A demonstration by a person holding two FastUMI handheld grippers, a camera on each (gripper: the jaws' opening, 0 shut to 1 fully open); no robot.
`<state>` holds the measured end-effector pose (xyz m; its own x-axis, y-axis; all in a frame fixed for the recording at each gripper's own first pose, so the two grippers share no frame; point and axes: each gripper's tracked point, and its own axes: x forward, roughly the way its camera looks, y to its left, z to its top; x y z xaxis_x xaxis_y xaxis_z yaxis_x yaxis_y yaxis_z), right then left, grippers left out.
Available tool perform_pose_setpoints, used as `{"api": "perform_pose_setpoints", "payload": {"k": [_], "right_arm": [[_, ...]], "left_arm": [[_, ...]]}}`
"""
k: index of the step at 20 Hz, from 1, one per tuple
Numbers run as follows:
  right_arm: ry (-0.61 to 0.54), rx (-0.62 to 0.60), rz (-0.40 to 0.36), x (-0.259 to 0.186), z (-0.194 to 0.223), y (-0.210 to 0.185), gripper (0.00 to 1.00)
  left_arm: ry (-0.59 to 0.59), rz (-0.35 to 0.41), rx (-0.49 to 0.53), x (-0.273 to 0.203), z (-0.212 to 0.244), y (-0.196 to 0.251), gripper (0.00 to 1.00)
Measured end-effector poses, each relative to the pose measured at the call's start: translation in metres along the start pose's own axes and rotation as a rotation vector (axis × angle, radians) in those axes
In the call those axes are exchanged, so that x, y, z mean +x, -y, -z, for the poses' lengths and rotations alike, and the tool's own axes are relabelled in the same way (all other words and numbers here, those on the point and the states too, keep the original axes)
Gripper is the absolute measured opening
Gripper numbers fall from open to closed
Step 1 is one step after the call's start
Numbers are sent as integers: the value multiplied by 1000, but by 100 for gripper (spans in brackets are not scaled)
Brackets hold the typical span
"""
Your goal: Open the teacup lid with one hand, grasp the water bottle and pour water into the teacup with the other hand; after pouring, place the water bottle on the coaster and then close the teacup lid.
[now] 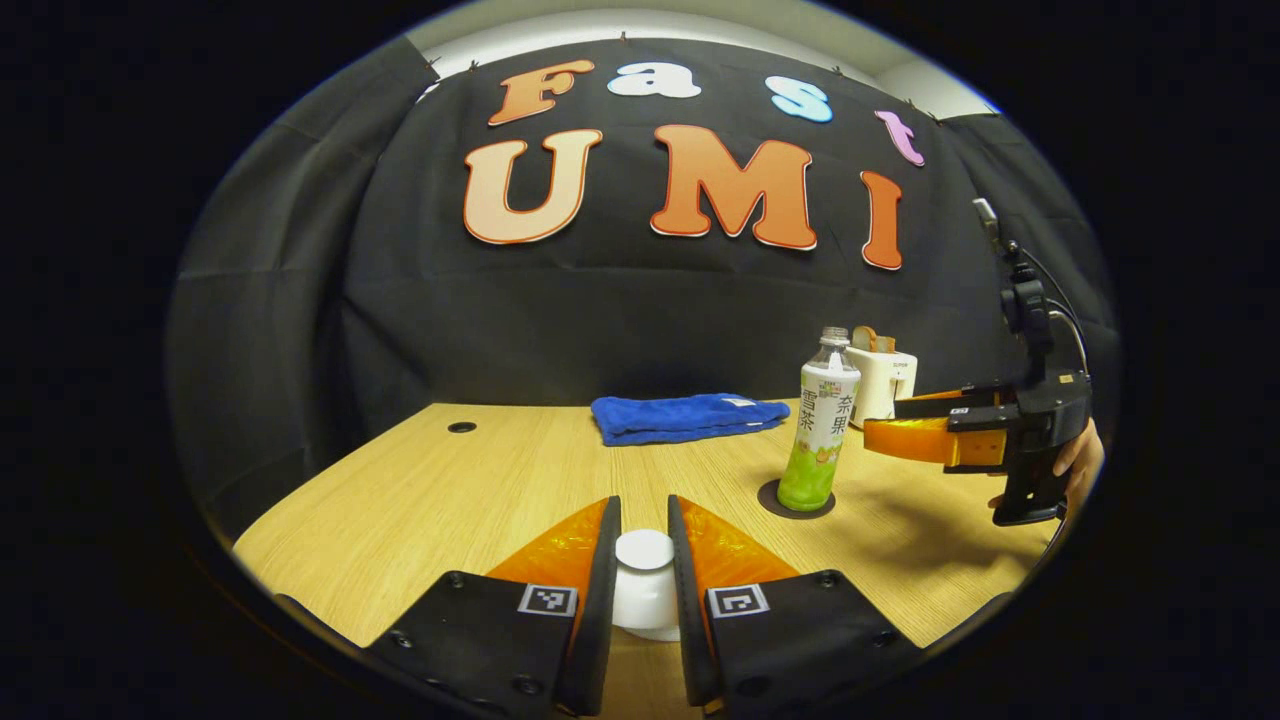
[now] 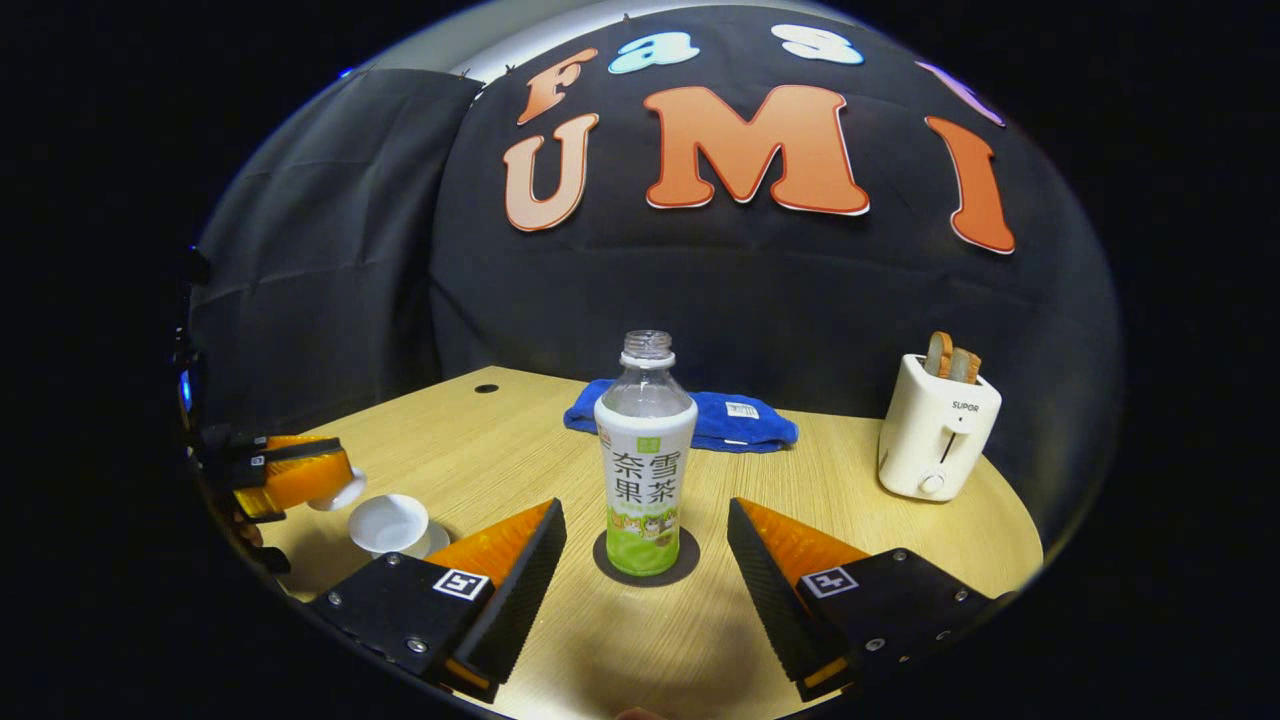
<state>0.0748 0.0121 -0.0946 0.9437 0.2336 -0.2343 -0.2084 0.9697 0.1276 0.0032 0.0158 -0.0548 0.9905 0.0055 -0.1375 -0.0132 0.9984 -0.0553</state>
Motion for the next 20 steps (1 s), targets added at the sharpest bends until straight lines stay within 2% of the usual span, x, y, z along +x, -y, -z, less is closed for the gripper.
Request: {"api": "perform_pose_setpoints", "payload": {"k": [17,20], "right_arm": [[29,13,10,-26,4,16,98],[35,40,-12,-28,4,12,98]], "left_arm": [[-88,17,31,31,36,18,34],[-89,13,38,31,36,18,34]]}}
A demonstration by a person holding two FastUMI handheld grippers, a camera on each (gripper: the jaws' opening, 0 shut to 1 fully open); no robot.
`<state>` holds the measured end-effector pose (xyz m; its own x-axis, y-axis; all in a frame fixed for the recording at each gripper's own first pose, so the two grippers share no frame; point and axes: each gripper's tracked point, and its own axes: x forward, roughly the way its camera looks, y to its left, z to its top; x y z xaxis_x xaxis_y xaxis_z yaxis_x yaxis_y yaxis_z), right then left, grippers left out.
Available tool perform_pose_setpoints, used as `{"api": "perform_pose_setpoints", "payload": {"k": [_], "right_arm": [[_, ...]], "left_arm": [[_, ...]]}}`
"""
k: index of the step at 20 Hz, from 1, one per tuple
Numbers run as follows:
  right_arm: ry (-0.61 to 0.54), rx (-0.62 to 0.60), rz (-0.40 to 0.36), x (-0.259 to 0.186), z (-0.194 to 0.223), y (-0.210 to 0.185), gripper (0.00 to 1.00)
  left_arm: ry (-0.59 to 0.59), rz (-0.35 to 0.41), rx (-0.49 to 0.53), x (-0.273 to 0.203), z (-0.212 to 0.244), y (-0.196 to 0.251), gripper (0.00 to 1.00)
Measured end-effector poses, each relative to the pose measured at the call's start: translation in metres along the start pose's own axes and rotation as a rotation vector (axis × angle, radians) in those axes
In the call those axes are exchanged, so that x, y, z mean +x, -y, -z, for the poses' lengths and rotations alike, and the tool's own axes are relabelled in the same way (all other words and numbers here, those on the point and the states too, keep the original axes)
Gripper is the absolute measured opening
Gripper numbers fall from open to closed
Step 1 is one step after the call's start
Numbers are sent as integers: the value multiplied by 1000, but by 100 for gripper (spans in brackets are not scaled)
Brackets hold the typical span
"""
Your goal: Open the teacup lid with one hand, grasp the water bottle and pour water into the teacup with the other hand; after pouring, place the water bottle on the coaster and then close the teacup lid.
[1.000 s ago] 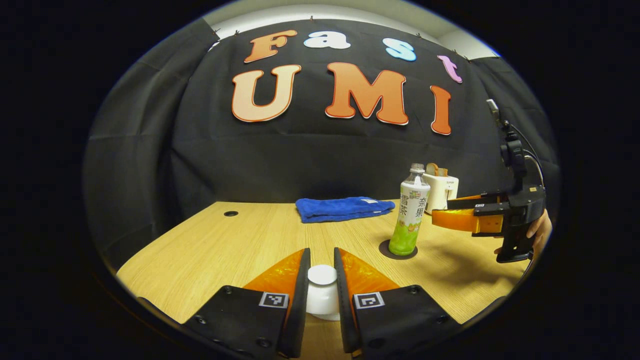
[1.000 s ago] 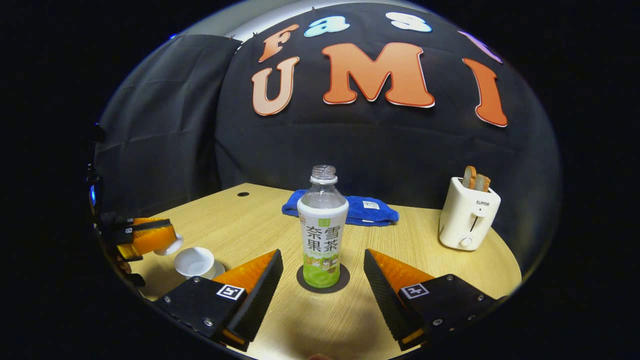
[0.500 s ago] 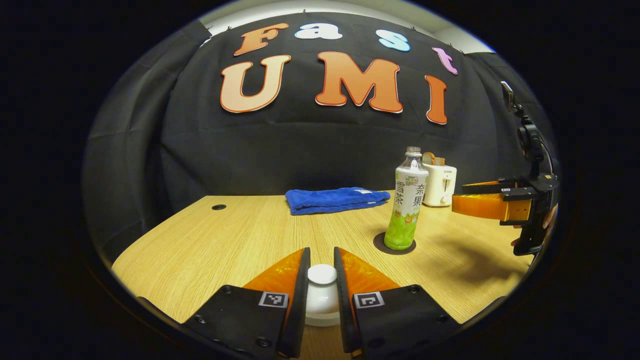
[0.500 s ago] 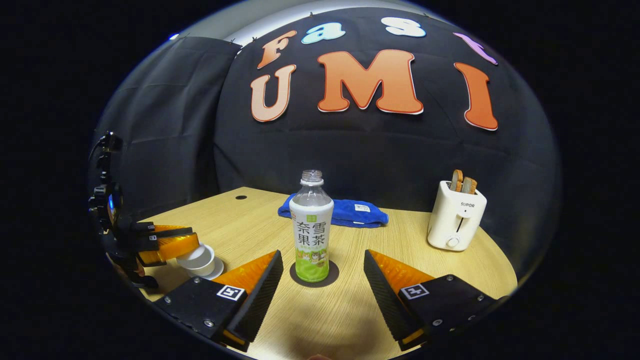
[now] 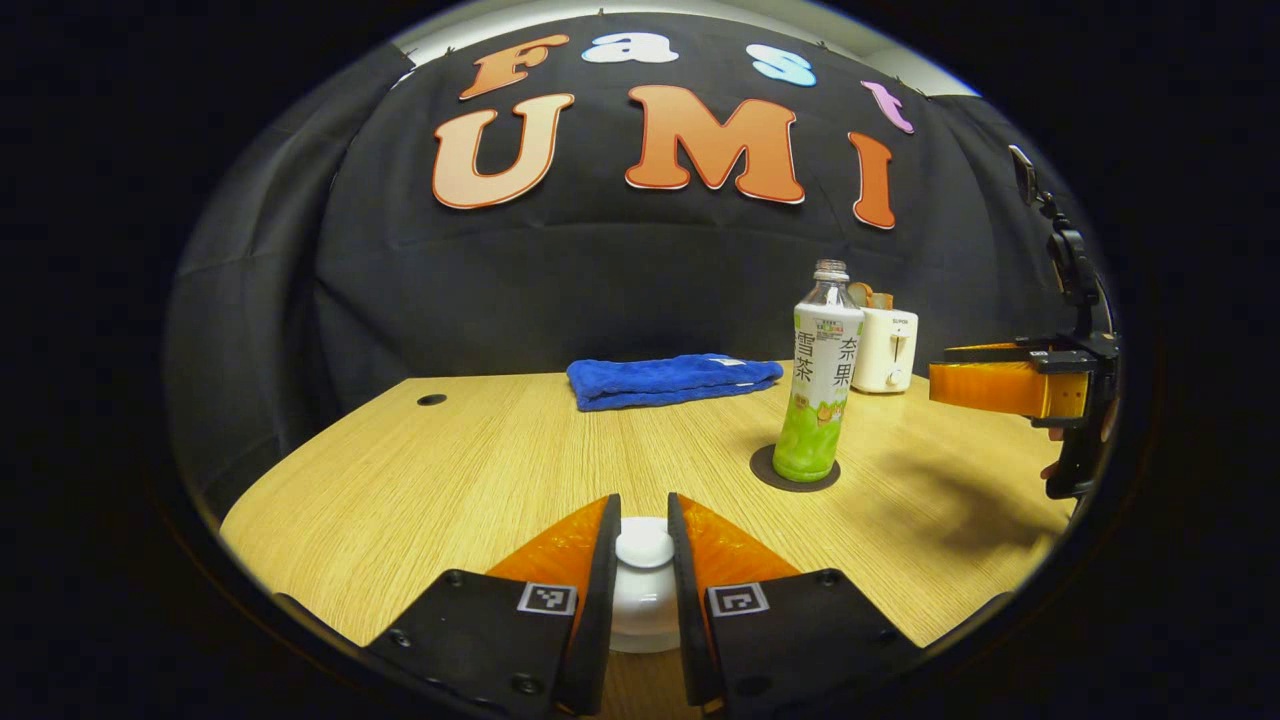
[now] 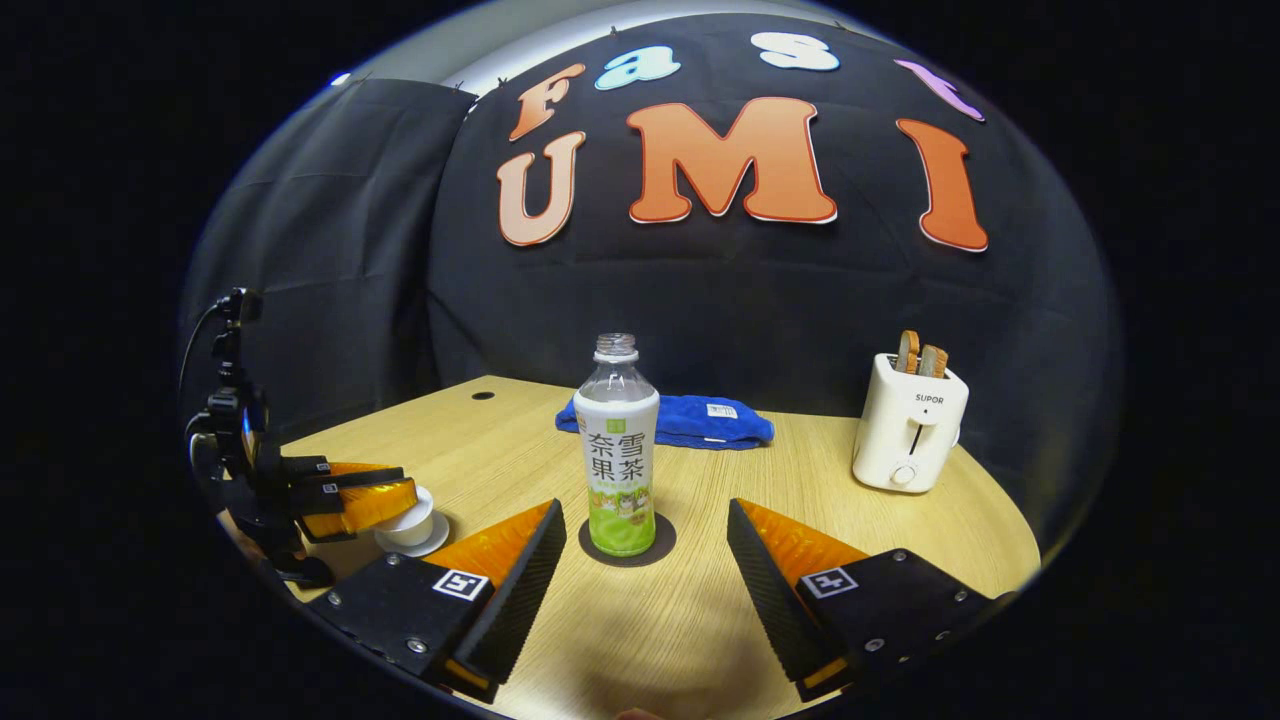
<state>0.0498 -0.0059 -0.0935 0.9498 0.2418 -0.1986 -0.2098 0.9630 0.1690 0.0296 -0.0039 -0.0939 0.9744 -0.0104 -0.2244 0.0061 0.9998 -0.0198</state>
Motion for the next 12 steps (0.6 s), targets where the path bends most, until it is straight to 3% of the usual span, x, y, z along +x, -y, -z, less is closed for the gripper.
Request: {"api": "perform_pose_setpoints", "payload": {"k": [3,6,12], "right_arm": [[14,-3,12,-2,-3,4,97],[31,-2,12,-6,-7,2,97],[63,-22,50,-14,-10,7,98]], "left_arm": [[11,-10,-8,0,-4,-3,39],[29,-44,-21,-2,-10,-9,60],[91,-66,-49,-7,-35,-8,70]]}}
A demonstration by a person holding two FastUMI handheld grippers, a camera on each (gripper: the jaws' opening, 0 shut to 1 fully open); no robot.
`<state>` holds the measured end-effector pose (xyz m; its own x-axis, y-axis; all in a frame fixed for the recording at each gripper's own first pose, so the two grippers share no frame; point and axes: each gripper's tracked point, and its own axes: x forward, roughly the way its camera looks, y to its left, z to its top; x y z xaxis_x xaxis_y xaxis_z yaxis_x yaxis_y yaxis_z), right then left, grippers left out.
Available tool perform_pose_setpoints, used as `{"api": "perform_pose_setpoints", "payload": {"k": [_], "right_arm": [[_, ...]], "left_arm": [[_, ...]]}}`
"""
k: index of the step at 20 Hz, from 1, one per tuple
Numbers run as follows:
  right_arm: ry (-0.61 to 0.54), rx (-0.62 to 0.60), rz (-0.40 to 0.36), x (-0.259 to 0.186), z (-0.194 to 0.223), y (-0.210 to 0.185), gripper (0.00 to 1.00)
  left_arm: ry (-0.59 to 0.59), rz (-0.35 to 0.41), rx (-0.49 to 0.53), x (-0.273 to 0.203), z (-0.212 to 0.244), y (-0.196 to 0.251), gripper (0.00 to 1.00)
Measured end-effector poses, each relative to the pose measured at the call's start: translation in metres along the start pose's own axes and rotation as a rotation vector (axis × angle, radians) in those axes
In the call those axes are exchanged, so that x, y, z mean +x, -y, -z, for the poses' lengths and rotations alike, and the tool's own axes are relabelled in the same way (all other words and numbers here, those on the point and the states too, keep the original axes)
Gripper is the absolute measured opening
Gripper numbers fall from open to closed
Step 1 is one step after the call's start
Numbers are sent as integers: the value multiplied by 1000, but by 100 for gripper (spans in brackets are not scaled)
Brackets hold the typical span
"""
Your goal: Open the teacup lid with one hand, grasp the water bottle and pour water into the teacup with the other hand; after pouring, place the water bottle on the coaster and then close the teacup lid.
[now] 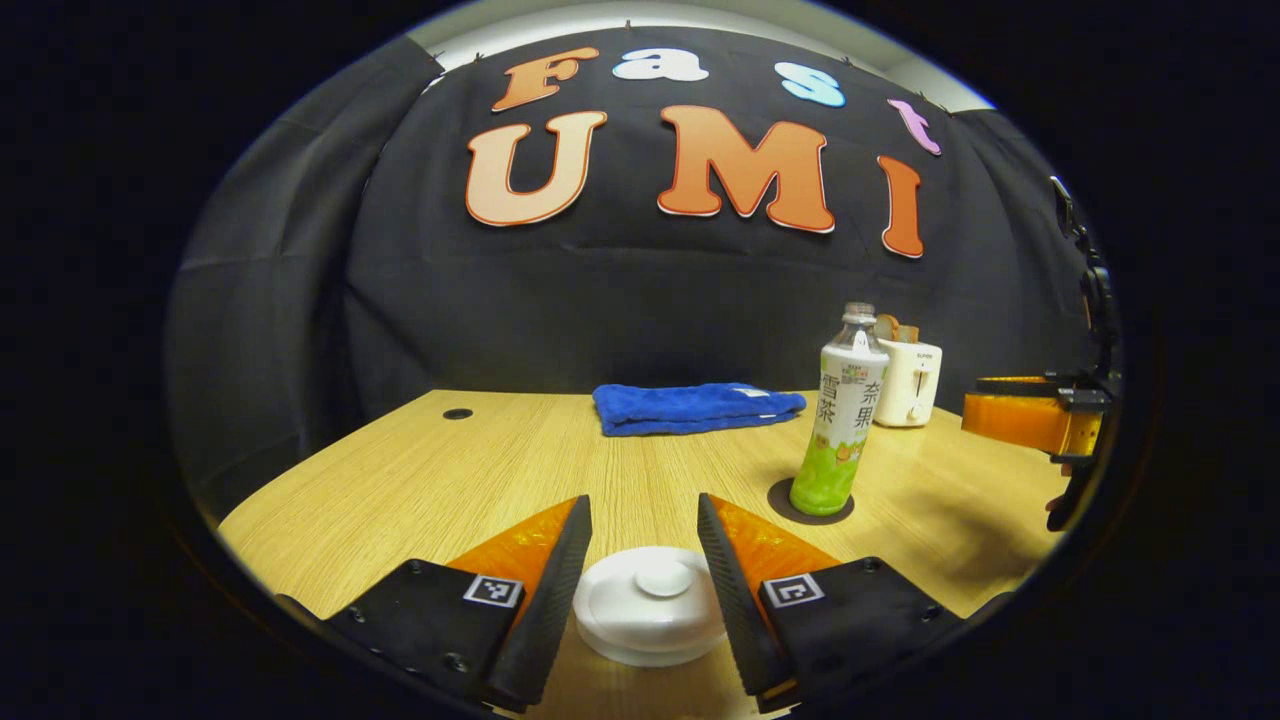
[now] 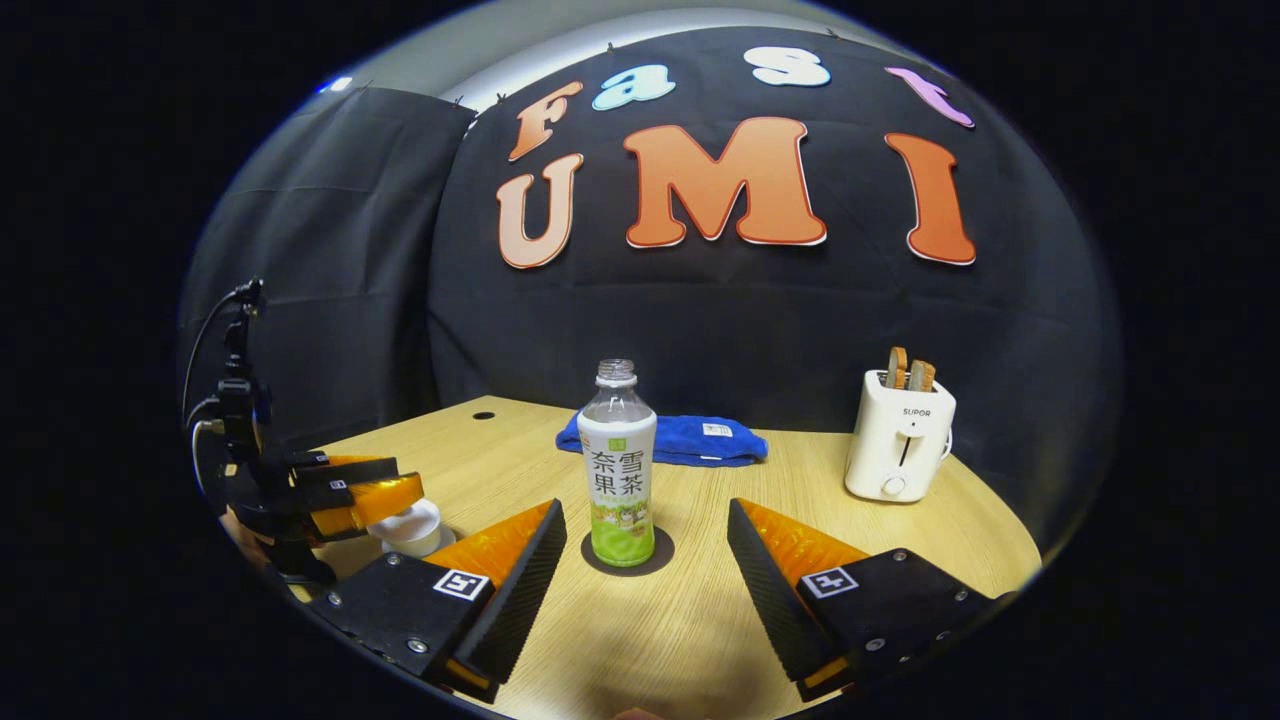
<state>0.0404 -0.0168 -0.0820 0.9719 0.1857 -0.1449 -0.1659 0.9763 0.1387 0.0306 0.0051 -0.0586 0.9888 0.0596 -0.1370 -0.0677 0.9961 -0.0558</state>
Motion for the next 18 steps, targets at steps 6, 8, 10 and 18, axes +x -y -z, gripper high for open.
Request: {"api": "perform_pose_setpoints", "payload": {"k": [6,8,10,18], "right_arm": [[3,-20,61,-4,8,2,98],[2,-25,60,-5,8,0,98],[9,-25,56,-6,5,-3,98],[99,-36,134,-23,-30,3,98]], "left_arm": [[83,-13,40,-9,-36,5,92],[98,-19,38,-13,-43,5,96],[111,-28,35,-15,-52,2,96],[168,-86,89,-35,-94,-8,96]]}}
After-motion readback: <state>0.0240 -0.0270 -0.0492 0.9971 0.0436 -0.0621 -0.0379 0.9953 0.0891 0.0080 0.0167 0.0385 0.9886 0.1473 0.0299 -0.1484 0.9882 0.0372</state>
